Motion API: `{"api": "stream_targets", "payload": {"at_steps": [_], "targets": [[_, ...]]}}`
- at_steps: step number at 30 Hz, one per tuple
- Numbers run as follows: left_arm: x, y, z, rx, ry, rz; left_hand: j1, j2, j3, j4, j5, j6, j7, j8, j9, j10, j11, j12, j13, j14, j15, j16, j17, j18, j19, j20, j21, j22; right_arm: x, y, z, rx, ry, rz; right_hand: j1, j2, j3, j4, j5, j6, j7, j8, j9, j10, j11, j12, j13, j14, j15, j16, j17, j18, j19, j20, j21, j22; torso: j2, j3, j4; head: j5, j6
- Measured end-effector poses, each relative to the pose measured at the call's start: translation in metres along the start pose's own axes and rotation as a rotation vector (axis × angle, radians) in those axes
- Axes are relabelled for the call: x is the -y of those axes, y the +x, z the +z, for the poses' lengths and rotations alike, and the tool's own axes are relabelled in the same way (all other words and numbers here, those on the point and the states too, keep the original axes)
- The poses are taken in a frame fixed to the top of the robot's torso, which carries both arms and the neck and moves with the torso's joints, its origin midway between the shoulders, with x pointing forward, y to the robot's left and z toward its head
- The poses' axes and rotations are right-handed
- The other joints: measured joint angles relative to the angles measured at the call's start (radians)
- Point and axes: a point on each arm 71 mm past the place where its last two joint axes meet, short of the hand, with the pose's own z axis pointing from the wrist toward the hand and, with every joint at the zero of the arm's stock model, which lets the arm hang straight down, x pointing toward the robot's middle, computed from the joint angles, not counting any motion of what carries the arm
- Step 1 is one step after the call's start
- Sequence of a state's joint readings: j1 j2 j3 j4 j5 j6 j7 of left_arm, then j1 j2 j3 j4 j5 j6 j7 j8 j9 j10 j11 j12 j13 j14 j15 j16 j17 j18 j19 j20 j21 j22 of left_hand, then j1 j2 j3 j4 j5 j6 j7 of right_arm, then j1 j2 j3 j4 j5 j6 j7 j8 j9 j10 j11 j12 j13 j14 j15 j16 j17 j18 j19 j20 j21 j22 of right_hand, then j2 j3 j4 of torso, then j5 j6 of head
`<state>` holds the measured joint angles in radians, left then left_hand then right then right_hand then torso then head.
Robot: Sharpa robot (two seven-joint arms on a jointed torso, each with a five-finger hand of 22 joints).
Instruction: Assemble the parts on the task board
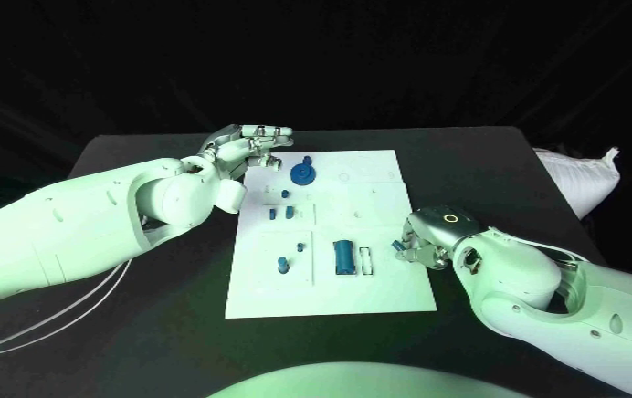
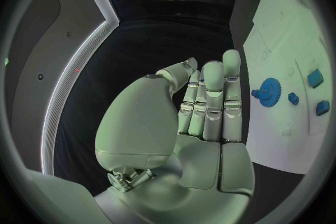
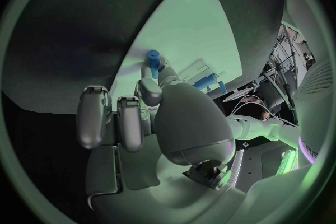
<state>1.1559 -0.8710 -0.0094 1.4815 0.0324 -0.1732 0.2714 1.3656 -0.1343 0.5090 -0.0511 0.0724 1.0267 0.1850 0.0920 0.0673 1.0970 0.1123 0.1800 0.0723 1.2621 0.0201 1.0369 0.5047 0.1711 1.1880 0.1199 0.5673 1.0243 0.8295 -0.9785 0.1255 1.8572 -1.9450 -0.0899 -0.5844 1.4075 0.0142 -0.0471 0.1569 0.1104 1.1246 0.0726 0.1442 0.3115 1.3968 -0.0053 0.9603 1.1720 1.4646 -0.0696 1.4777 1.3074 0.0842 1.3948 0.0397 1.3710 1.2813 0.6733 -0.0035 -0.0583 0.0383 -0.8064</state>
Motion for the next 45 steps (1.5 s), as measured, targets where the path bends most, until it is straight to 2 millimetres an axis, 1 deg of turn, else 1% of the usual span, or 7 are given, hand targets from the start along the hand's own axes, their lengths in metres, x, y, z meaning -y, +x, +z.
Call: {"api": "stream_targets", "payload": {"at_steps": [7, 15, 18, 20, 24, 34, 45], "targets": [[0.0, 0.001, 0.001, -0.004, -0.002, 0.0, 0.0, 0.0, 0.0, 0.0, 0.0, 0.0, 0.0, 0.0, 0.0, 0.0, 0.0, 0.0, 0.0, 0.0, 0.0, 0.0, 0.0, 0.0, 0.0, 0.0, 0.0, 0.0, -0.002, -0.001, 0.002, 0.011, -0.006, -0.027, 0.052, -0.001, 0.083, -0.035, 0.04, 0.008, -0.004, -0.014, -0.013, -0.008, -0.001, -0.01, -0.004, 0.0, 0.001, 0.0, 0.0, 0.0, 0.0, 0.0, 0.0, 0.002, 0.0, 0.0, 0.0024, -0.002, 0.001], [0.0, 0.001, 0.001, -0.006, -0.002, 0.002, 0.0, 0.0, 0.0, 0.0, 0.0, 0.0, 0.0, 0.0, 0.0, 0.0, 0.0, 0.0, 0.0, -0.003, 0.003, 0.0, 0.0, 0.0, 0.0, 0.0, 0.0, 0.0, -0.005, 0.003, -0.004, 0.059, -0.01, 0.047, 0.068, -0.014, 0.162, 0.018, 0.097, 0.014, 0.0, -0.013, -0.01, -0.001, -0.008, -0.009, -0.005, 0.002, -0.003, 0.0, 0.0, -0.016, 0.009, -0.002, 0.013, 0.027, 0.0, 0.0006, 0.0037, -0.004, 0.004], [0.0, 0.001, 0.001, -0.008, -0.002, 0.004, 0.0, 0.0, 0.0, 0.0, 0.0, 0.0, 0.0, 0.0, 0.0, 0.0, 0.0, 0.0, 0.0, -0.003, 0.003, 0.0, 0.0, 0.0, 0.0, 0.0, -0.004, 0.0, -0.008, 0.0, -0.007, 0.083, -0.015, 0.113, 0.023, -0.055, 0.228, 0.039, 0.149, 0.014, -0.001, -0.013, -0.011, 0.002, -0.011, -0.013, -0.005, 0.003, -0.004, 0.0, 0.0, -0.016, 0.009, -0.002, 0.019, 0.027, 0.0, 0.0006, 0.0049, -0.006, 0.005], [0.0, 0.002, 0.001, -0.011, -0.002, 0.007, 0.0, 0.0, 0.0, 0.0, 0.0, 0.0, 0.0, 0.0, 0.0, 0.0, 0.0, 0.0, 0.0, -0.003, 0.003, 0.0, 0.0, 0.0, 0.0, 0.0, -0.004, 0.0, -0.009, -0.005, -0.01, 0.108, -0.017, 0.166, -0.015, -0.091, 0.316, 0.015, 0.155, 0.014, -0.001, -0.013, -0.011, 0.005, -0.014, -0.006, 0.015, 0.002, -0.006, 0.001, 0.001, -0.016, 0.013, -0.005, 0.019, 0.027, 0.001, 0.0005, 0.0053, -0.006, 0.006], [0.0, 0.003, 0.001, -0.018, 0.0, 0.014, 0.0, 0.0, 0.0, 0.0, 0.0, 0.0, 0.0, 0.0, 0.0, -0.003, 0.003, 0.005, 0.0, -0.003, 0.003, 0.0, -0.002, 0.0, 0.0, 0.0, -0.004, -0.001, -0.01, -0.009, -0.012, 0.127, -0.009, 0.258, -0.06, -0.115, 0.385, 0.015, 0.157, 0.015, -0.002, -0.013, -0.01, 0.013, -0.013, -0.002, 0.005, 0.004, -0.008, 0.004, 0.001, -0.015, 0.013, -0.005, 0.019, 0.027, 0.001, 0.0001, 0.0065, -0.005, 0.005], [0.0, 0.005, 0.001, -0.026, 0.004, 0.026, 0.0, 0.0, 0.0, 0.0, 0.0, -0.004, 0.004, 0.0, 0.0, -0.004, 0.004, 0.006, 0.0, -0.003, 0.003, 0.0, -0.002, 0.0, 0.0, 0.0, -0.004, -0.001, -0.013, -0.005, -0.011, 0.057, 0.021, 0.427, -0.134, -0.15, 0.414, 0.044, 0.262, 0.026, -0.013, -0.013, 0.048, 0.018, -0.012, 0.002, 0.013, 0.004, -0.008, 0.004, 0.001, -0.016, 0.02, -0.005, 0.023, 0.027, 0.001, -0.0011, 0.0094, -0.006, 0.002], [-0.001, 0.006, 0.001, -0.032, 0.005, 0.03, 0.0, 0.0, 0.0, 0.0, 0.0, -0.004, 0.004, 0.0, 0.0, -0.004, 0.004, 0.005, 0.0, -0.003, 0.003, 0.0, -0.002, 0.0, 0.0, 0.0, -0.004, -0.001, -0.022, 0.004, -0.005, -0.033, 0.022, 0.465, -0.186, -0.152, 0.372, 0.082, 0.342, 0.035, -0.014, -0.009, 0.061, 0.023, -0.01, 0.009, 0.017, 0.004, -0.008, 0.008, 0.0, -0.016, 0.02, -0.005, 0.023, 0.027, 0.002, -0.0005, 0.0097, -0.011, 0.005]]}}
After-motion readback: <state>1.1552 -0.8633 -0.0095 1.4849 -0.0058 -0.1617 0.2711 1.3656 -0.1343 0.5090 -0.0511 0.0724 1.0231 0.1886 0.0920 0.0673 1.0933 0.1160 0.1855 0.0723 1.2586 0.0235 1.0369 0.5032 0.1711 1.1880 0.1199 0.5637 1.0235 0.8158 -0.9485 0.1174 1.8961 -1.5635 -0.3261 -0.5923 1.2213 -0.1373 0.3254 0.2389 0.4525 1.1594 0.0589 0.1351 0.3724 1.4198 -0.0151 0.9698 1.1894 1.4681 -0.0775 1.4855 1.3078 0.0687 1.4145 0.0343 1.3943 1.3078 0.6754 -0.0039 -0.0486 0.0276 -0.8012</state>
